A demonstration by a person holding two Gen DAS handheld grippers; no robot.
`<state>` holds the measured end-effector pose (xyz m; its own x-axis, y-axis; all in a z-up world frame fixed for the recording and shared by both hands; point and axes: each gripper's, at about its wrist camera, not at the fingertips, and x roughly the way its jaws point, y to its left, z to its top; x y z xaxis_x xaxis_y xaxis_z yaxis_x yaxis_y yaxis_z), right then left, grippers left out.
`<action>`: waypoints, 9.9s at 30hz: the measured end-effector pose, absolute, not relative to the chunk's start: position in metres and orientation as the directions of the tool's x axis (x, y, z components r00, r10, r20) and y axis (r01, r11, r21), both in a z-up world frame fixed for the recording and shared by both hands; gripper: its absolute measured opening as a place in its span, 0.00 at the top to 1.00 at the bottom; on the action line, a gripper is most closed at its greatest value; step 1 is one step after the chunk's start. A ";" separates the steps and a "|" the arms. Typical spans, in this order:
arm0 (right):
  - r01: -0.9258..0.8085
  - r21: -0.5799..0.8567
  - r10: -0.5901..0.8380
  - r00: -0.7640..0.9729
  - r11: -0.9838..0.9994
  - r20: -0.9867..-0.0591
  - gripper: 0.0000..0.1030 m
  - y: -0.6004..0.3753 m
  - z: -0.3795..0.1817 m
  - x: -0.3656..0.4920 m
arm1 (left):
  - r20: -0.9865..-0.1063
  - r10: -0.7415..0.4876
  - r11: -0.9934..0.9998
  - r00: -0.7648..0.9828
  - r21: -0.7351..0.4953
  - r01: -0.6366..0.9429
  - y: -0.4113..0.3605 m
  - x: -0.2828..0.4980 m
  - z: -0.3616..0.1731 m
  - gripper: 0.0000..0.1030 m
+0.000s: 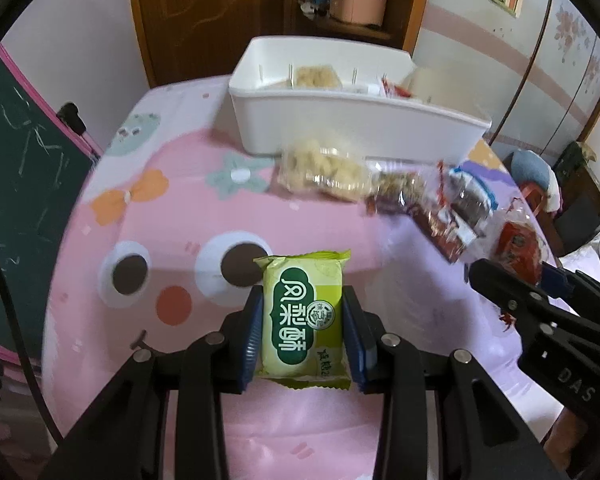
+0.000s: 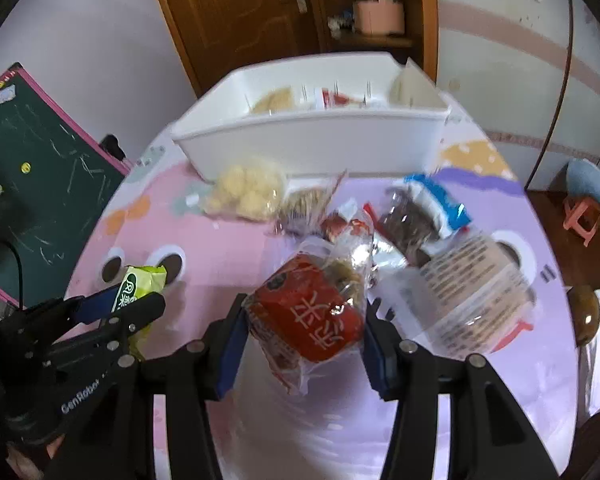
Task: Organize snacks
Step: 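Lift both packs into the white basket and open both tools, then move both tools back over the remaining snacks, then grasp the clear nut-snack bag with the left tool while the right tool grasps the printed bread bag, then carry both bags over the white basket and open both tools, then move both tools back over the remaining snacks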
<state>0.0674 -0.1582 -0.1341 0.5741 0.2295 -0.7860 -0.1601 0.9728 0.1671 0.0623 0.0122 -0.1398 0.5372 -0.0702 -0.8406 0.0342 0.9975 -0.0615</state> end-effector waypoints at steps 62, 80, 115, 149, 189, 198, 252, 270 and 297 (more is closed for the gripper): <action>-0.188 -0.004 0.119 0.638 0.982 -0.760 0.47 -0.174 0.013 0.342 | -0.781 0.051 0.996 0.623 0.088 0.029 -0.011 0.367 -0.024 0.65; -0.130 0.118 0.172 0.581 0.984 -0.795 0.29 -0.188 -0.001 0.349 | -0.783 0.026 0.999 0.622 0.046 0.016 -0.003 0.360 -0.025 0.14; -0.158 0.099 0.180 0.668 0.982 -0.722 0.26 -0.242 0.073 0.174 | -0.710 -0.021 0.989 0.703 0.088 0.118 -0.033 0.185 0.063 0.13; -0.244 0.034 0.145 0.455 0.969 -0.878 0.08 -0.267 -0.151 0.109 | -0.861 -0.195 0.969 0.470 -0.097 0.225 -0.071 0.153 -0.140 0.13; -0.269 0.002 0.127 0.449 0.963 -0.885 0.13 -0.252 -0.183 0.116 | -0.890 -0.226 0.961 0.396 -0.271 -0.061 -0.065 0.206 -0.195 0.63; -0.214 0.083 0.172 0.437 0.973 -0.883 0.21 -0.261 -0.176 0.111 | -0.879 -0.245 0.962 0.409 -0.272 -0.008 -0.047 0.163 -0.179 0.63; -0.155 0.060 0.160 0.781 0.986 -0.604 0.20 -0.202 0.102 0.282 | -0.677 -0.093 0.994 0.730 -0.023 0.105 0.011 0.309 0.084 0.62; -0.126 0.056 0.126 0.664 0.990 -0.737 0.19 -0.181 0.017 0.354 | -0.775 -0.107 0.993 0.623 -0.054 0.103 0.013 0.374 -0.013 0.61; -0.143 -0.011 0.094 0.703 0.990 -0.705 0.12 -0.185 0.025 0.319 | -0.772 -0.050 0.998 0.633 -0.018 0.056 0.023 0.333 -0.006 0.26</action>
